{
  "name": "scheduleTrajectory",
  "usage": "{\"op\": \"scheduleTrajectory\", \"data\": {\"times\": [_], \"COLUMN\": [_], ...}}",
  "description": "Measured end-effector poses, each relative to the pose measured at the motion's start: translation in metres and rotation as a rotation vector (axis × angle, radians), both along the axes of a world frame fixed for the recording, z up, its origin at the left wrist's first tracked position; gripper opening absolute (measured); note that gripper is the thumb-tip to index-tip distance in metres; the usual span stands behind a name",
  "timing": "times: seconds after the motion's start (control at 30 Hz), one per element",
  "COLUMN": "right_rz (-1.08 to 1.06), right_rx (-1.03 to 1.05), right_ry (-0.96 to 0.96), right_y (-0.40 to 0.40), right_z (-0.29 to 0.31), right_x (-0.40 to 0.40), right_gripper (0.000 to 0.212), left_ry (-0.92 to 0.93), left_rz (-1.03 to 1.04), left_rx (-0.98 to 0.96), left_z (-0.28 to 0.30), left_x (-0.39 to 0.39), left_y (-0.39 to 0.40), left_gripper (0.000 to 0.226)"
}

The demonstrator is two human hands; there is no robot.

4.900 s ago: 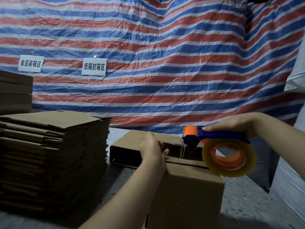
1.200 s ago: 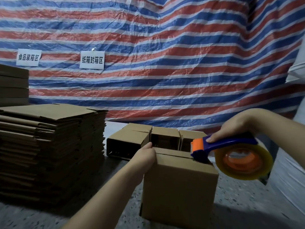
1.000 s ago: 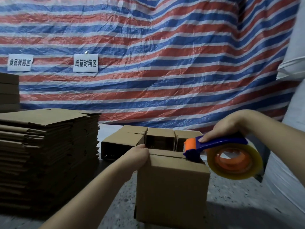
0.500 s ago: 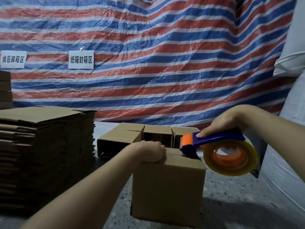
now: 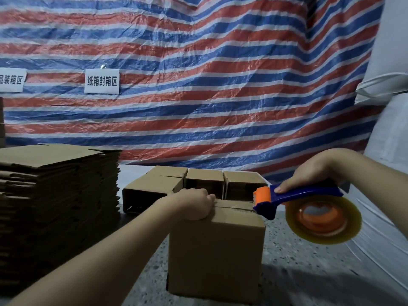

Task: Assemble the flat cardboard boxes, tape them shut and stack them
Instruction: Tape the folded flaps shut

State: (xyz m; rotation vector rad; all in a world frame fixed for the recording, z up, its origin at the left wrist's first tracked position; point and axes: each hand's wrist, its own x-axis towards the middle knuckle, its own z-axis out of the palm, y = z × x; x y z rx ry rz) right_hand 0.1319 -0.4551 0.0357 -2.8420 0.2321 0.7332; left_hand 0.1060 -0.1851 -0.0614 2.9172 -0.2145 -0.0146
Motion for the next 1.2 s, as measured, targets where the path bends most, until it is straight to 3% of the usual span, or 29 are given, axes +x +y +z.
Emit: {"op": "scheduleTrajectory", "data": {"times": [0.1,0.17,0.23,0.37,0.63,0.77,1.0,1.13,1.2], "right_rz": [-0.007,-0.010,-0.012,0.001,0.009,0.010,0.077,0.172,0.135], "right_rx": [-0.016,-0.024,-0.023,0.013,0.229,0.207,-0.310,-0.660,-0.612], "right_ry": [-0.001,-0.005,-0.018,-0.024,0.004,0.036,-0.022,-0.010,-0.044], "right_y": [0.000,0.000,-0.001,-0.004,-0.035,-0.056,-0.003,0.006,-0.012], "right_z": [0.000,0.000,-0.001,-0.005,-0.008,-0.003,-0.013,-0.059,-0.091], "right_x": [0.000,0.001,0.001,0.002,-0.003,-0.008,-0.009,-0.010,-0.013], "right_gripper": [0.094,0.097,0.099,0.097,0.084,0.085,0.069,0.068,0.066], "left_ry": [-0.205,-0.249,-0.203,-0.067,-0.046,-0.039,-0.021,-0.019,-0.017], "left_rz": [-0.038,-0.129,-0.176,-0.123,-0.124,-0.130,-0.123,-0.117,-0.113], "left_rx": [0.072,-0.053,-0.127,0.001,0.018,0.026,0.005,0.018,0.025], "left_z": [0.006,0.011,0.010,-0.006,-0.009,-0.010,-0.011,-0.010,-0.009], "left_x": [-0.005,-0.010,-0.012,-0.005,0.001,0.003,0.006,0.005,0.005], "left_y": [-0.013,-0.031,-0.050,-0.065,-0.065,-0.065,-0.065,-0.066,-0.066], "left_gripper": [0.040,0.037,0.040,0.046,0.047,0.048,0.048,0.049,0.049]}}
